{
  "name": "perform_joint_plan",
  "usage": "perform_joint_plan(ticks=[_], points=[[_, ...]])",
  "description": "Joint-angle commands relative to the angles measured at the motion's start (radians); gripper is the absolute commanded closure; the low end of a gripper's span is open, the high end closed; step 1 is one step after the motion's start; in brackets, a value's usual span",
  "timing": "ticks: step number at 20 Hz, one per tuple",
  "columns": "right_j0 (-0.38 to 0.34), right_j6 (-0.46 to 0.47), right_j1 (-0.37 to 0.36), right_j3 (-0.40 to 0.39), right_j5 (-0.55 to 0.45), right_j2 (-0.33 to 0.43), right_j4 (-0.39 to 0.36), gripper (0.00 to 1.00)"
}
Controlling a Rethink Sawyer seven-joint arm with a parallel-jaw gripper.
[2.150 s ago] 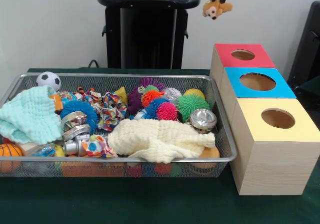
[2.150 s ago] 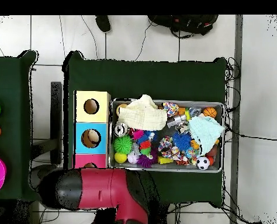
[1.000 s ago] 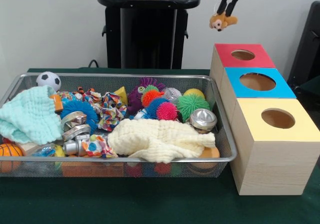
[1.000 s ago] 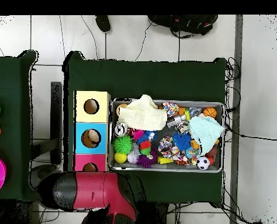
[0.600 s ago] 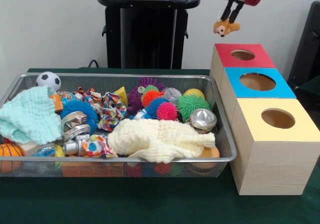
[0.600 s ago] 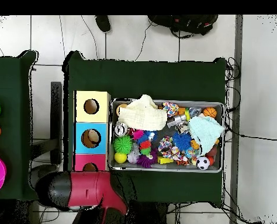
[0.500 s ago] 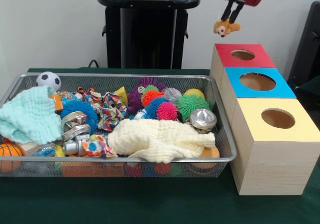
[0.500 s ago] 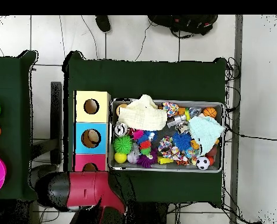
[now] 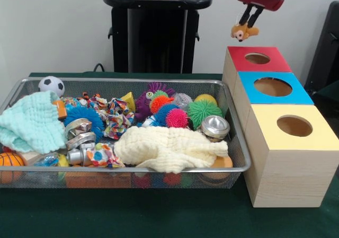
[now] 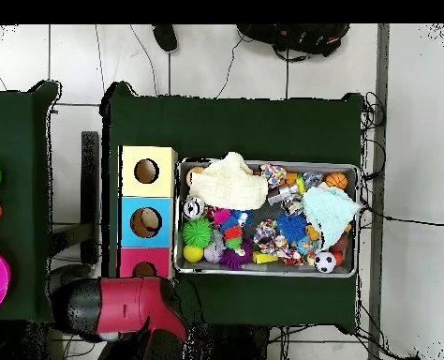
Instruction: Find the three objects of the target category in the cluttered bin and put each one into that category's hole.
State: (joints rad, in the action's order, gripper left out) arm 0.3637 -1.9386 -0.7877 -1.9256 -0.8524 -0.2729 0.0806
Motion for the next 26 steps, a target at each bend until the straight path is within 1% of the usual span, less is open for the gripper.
perform_joint_plan(ticks=[1,3,7,12,21,26], points=[[-0.007,-0.291,0.049,0.052,0.030,-0.001,0.047,1.00],[-0.011,-0.288,0.047,0.079,-0.009,-0.004,0.046,1.00],[-0.023,-0.289,0.057,0.123,-0.057,-0.004,0.045,1.00],[-0.034,-0.293,0.082,0.169,-0.090,-0.001,0.052,1.00],[-0.047,-0.290,0.118,0.276,-0.192,-0.004,0.055,1.00],[-0.048,-0.290,0.128,0.275,-0.177,0.001,0.064,1.00]])
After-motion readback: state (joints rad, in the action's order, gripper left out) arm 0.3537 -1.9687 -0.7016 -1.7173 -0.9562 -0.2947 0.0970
